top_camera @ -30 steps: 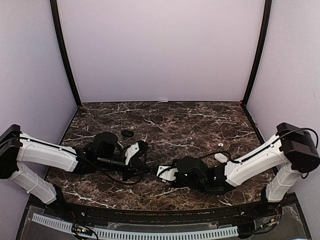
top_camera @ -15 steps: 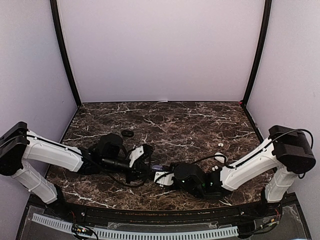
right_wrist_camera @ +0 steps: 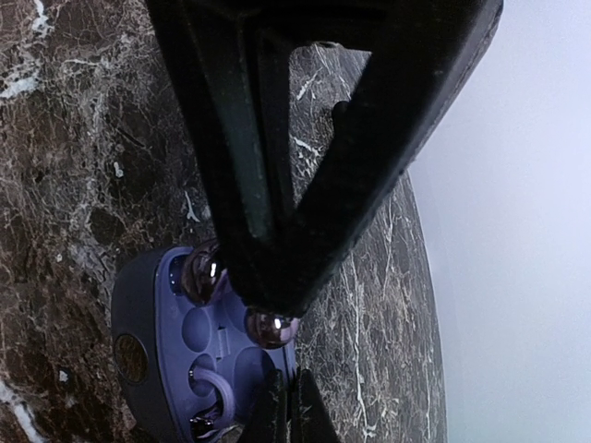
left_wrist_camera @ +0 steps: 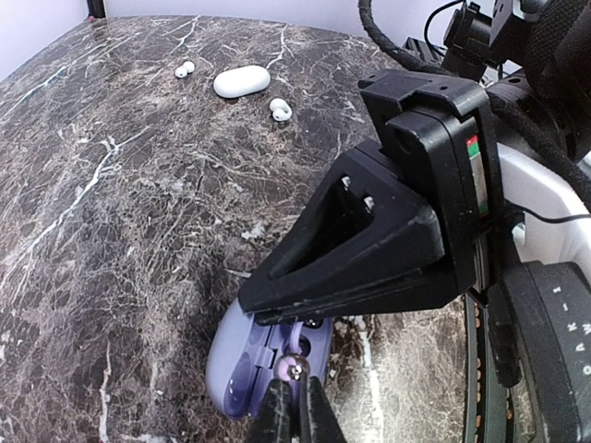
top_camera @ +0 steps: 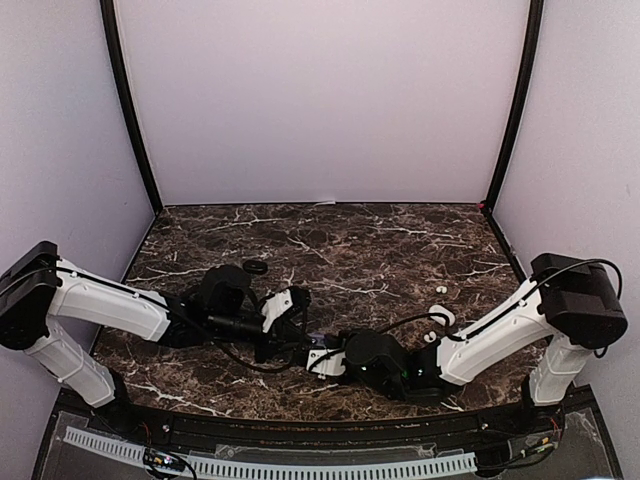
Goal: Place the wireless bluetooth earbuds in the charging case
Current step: Insert the left earbud into the left side groove of the charging case.
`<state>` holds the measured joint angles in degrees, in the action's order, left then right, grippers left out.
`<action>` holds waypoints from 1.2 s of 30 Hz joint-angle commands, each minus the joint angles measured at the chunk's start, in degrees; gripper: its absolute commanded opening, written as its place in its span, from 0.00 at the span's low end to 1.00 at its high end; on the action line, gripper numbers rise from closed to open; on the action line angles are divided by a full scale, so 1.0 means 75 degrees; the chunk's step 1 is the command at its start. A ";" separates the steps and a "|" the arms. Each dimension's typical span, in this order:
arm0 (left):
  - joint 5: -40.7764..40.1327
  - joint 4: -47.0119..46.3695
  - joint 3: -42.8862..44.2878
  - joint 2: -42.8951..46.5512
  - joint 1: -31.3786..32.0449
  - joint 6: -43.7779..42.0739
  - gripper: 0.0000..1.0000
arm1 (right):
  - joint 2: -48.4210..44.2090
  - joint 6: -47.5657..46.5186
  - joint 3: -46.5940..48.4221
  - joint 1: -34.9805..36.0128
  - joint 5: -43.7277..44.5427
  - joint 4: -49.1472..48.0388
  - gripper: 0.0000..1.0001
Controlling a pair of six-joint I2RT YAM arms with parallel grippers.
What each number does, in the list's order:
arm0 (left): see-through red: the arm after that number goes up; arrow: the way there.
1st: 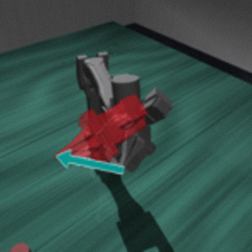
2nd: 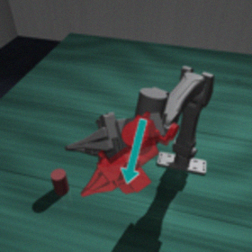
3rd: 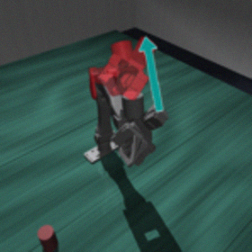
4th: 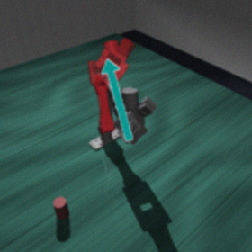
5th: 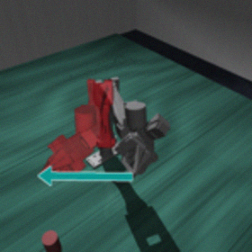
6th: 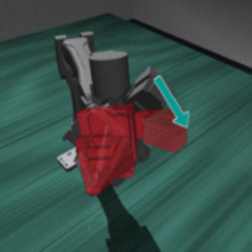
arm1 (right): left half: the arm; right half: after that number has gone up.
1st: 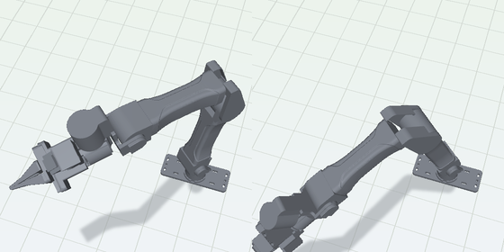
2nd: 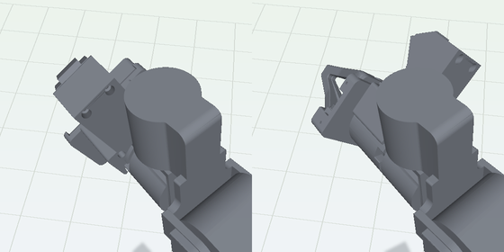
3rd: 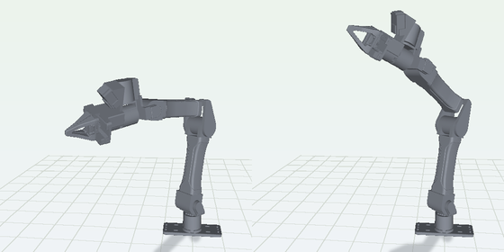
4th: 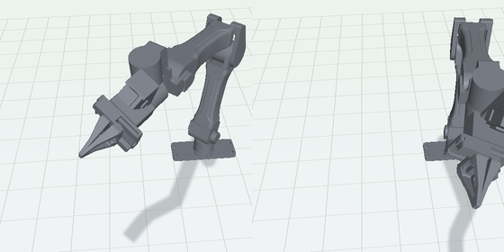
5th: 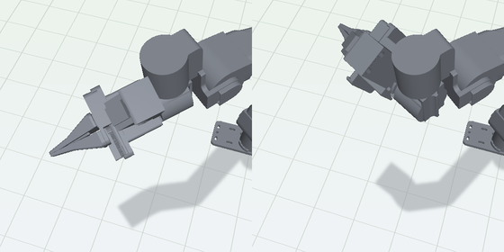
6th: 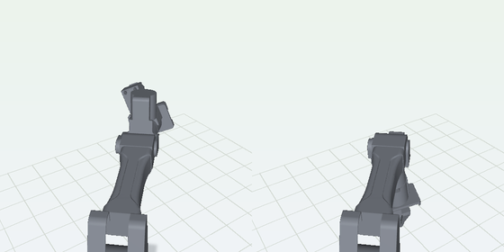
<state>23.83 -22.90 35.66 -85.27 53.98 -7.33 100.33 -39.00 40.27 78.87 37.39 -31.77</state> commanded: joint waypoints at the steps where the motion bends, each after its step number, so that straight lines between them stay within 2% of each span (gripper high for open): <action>1: -0.0086 0.0447 0.0340 0.0066 0.0045 -0.0297 0.00 | 0.0118 -0.0078 0.0080 0.0130 0.0177 -0.0454 0.00; 36: 0.0182 0.1844 0.1021 -0.0685 0.0045 -0.0833 0.02 | 0.0248 -0.0226 0.0136 0.0220 0.0230 -0.0420 0.00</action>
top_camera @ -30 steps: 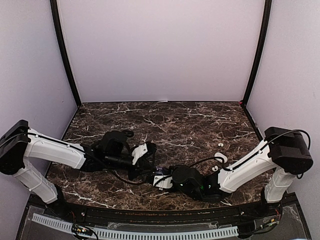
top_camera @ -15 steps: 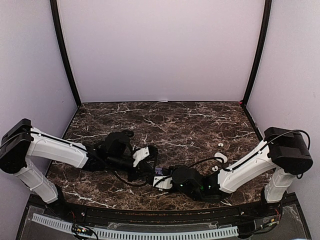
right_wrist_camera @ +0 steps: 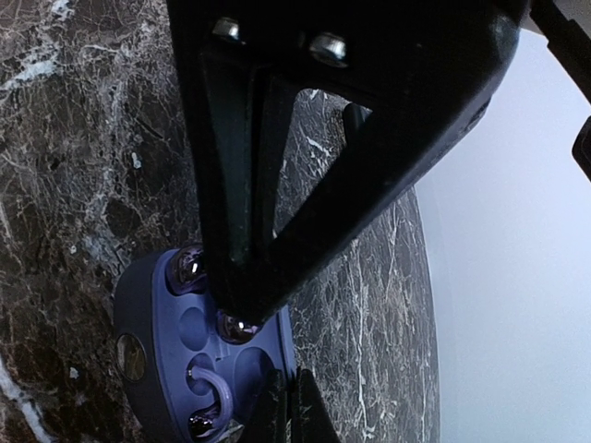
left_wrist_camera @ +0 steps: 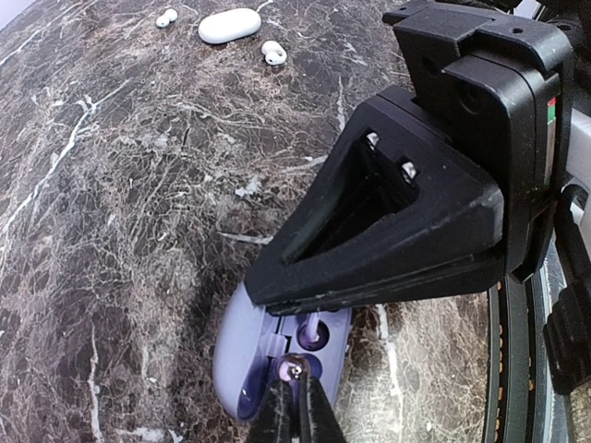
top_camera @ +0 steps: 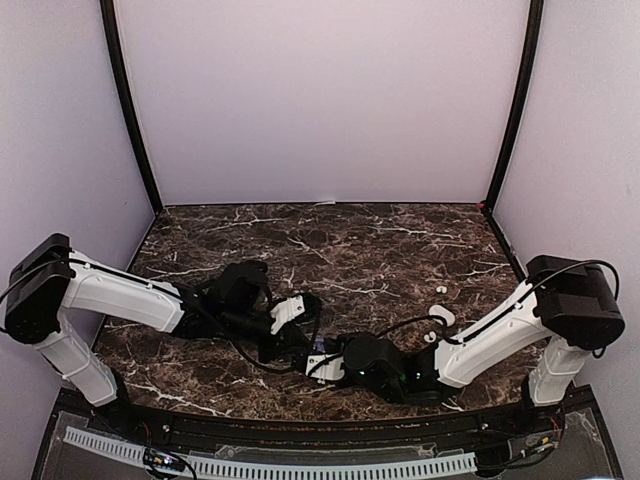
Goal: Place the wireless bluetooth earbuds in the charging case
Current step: Insert the left earbud into the left side groove of the charging case.
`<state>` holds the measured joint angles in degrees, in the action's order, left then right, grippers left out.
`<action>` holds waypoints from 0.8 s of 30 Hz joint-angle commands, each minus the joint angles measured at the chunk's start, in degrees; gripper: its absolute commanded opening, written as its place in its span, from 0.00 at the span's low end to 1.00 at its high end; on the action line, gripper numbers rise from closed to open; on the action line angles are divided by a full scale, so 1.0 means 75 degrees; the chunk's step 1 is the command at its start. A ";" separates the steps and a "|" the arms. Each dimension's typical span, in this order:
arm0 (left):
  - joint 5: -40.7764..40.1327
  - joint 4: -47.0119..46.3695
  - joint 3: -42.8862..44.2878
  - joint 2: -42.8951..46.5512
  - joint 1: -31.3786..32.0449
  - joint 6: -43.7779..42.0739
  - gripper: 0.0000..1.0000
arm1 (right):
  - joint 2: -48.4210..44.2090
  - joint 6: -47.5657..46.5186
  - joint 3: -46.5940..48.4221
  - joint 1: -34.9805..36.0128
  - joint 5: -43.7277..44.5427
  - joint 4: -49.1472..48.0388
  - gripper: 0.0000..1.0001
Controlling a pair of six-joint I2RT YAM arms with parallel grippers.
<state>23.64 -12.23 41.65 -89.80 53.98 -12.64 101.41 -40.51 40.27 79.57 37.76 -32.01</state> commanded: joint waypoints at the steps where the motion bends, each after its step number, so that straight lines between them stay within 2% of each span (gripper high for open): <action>1: 0.0211 0.0485 0.0236 -0.0095 0.0045 -0.0131 0.02 | 0.0117 -0.0034 0.0147 0.0125 0.0180 -0.0394 0.00; 11: 0.0309 0.0884 0.0457 -0.0234 0.0045 -0.0178 0.05 | 0.0173 -0.0053 0.0153 0.0148 0.0182 -0.0376 0.00; 24: 0.0595 0.1165 0.0628 -0.0412 0.0112 -0.0474 0.03 | 0.0198 -0.0037 0.0173 0.0160 0.0152 -0.0360 0.00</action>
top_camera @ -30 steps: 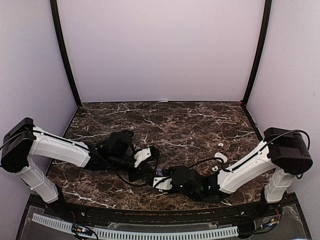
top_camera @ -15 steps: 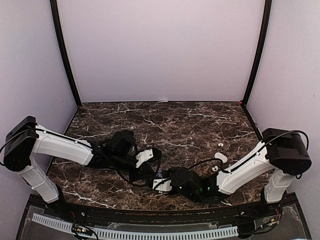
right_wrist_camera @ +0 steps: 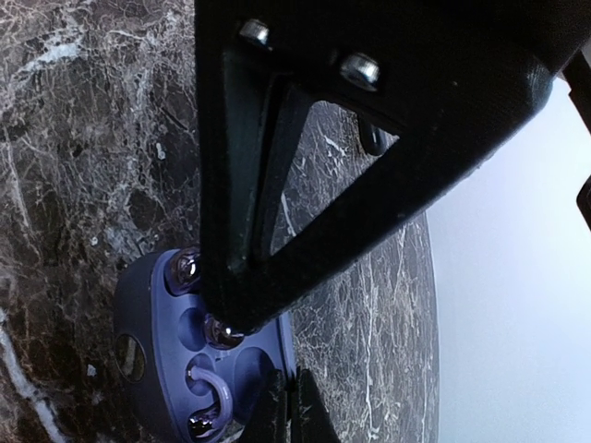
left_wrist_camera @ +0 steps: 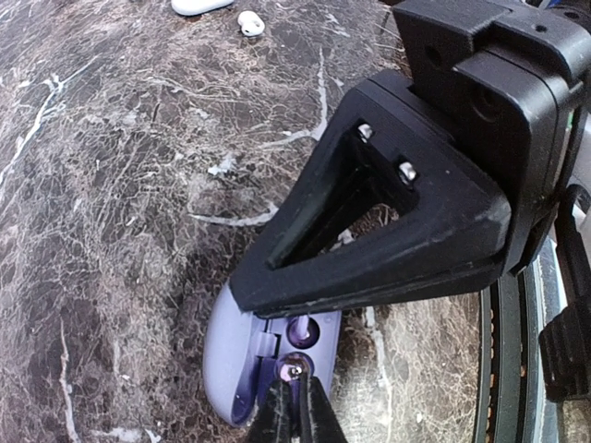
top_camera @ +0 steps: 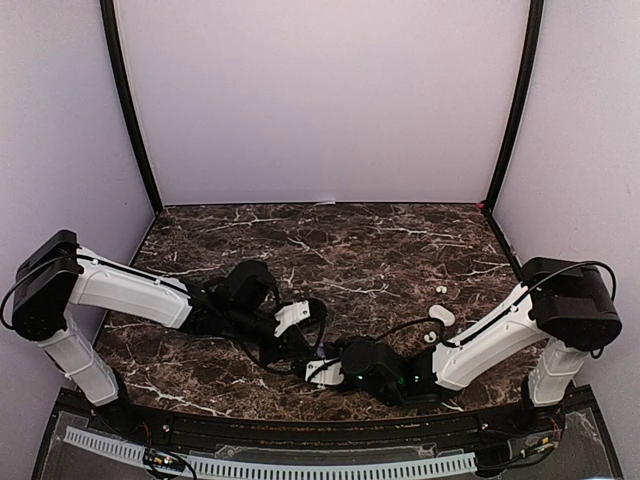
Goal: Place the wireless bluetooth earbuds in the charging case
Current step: Insert the left earbud into the left side groove of the charging case.
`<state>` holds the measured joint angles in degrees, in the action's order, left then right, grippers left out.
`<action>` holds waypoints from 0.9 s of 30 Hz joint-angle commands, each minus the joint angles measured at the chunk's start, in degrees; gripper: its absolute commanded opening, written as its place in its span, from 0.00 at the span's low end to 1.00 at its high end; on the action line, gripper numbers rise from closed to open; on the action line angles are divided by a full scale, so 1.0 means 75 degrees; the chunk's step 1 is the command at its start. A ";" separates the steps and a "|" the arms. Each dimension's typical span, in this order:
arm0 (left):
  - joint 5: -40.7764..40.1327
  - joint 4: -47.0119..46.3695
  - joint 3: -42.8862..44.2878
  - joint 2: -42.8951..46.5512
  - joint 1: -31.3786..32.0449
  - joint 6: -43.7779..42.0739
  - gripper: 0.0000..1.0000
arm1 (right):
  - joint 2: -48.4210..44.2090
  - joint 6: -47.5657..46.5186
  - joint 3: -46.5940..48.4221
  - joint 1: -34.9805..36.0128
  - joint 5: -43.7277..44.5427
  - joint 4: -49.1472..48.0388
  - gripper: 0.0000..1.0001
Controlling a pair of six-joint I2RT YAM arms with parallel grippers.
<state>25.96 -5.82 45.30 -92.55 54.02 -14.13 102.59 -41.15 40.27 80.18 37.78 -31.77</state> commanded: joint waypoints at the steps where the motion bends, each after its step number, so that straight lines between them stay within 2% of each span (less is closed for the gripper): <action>1: 0.0298 0.0328 0.0137 -0.0049 0.0115 -0.0327 0.03 | 0.0032 0.0059 0.0163 0.0079 0.0148 -0.0383 0.00; 9: 0.0426 0.0588 0.0204 -0.0110 0.0201 -0.0725 0.01 | -0.0027 0.0071 0.0160 0.0079 0.0052 -0.0298 0.00; 27: 0.0158 0.1075 0.0550 -0.0370 0.0215 -0.0771 0.01 | 0.0031 0.0012 0.0223 0.0108 0.0051 -0.0250 0.00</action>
<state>26.94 -0.89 48.49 -95.09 55.05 -19.33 102.61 -41.34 40.45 80.60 37.10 -29.95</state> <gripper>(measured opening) 0.033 0.006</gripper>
